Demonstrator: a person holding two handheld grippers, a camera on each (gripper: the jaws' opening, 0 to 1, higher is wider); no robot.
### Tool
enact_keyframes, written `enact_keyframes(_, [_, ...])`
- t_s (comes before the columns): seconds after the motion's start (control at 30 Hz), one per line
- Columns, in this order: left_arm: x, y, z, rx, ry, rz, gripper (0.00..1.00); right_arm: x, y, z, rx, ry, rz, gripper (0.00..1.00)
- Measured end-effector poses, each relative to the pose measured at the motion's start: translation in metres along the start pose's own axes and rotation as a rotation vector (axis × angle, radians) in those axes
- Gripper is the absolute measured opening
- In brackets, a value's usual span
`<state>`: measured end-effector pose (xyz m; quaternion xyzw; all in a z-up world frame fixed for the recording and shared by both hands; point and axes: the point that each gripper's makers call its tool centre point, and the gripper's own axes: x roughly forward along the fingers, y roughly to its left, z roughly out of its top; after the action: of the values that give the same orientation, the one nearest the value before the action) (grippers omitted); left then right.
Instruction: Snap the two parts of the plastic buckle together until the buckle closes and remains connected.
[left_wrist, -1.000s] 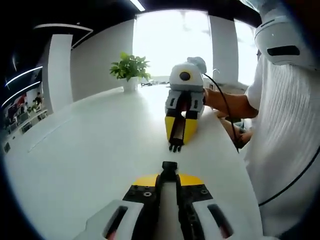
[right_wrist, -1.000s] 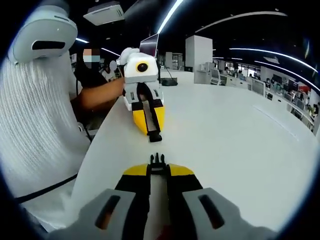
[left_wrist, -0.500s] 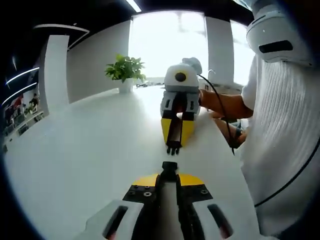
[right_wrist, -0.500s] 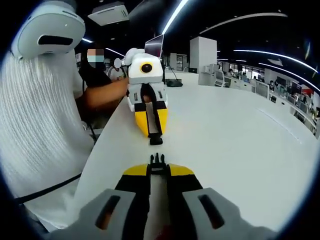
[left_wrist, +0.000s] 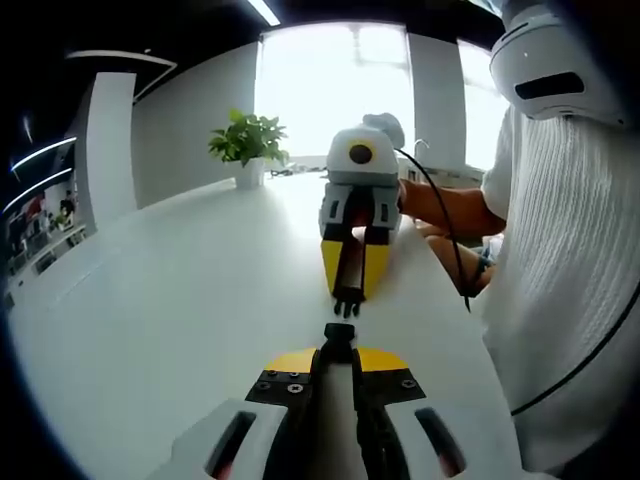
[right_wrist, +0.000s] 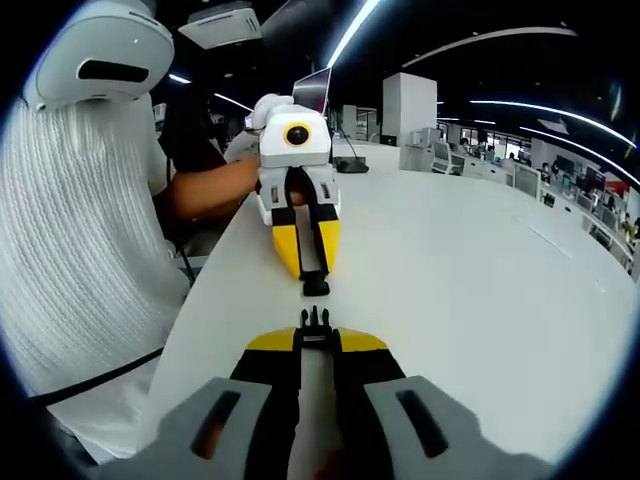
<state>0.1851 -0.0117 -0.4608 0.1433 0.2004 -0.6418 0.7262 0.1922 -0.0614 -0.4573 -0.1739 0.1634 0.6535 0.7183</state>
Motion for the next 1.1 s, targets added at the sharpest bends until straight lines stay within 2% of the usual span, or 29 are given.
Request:
enact_keyframes(0.63, [0.0055, 0.0025, 0.0041, 0.015, -0.006, -0.016, 0.12, 0.0044, -0.0080, 0.0038, 0.005, 0.018, -0.002, 0.12])
enact_keyframes(0.87, [0.0050, 0.0026, 0.0040, 0.016, -0.010, -0.020, 0.12, 0.0033, -0.0089, 0.0038, 0.016, -0.020, -0.001, 0.12])
enact_keyframes(1.1, [0.0052, 0.0041, 0.0043, 0.025, -0.004, -0.012, 0.12, 0.0024, -0.0092, 0.0031, 0.014, -0.031, 0.004, 0.12])
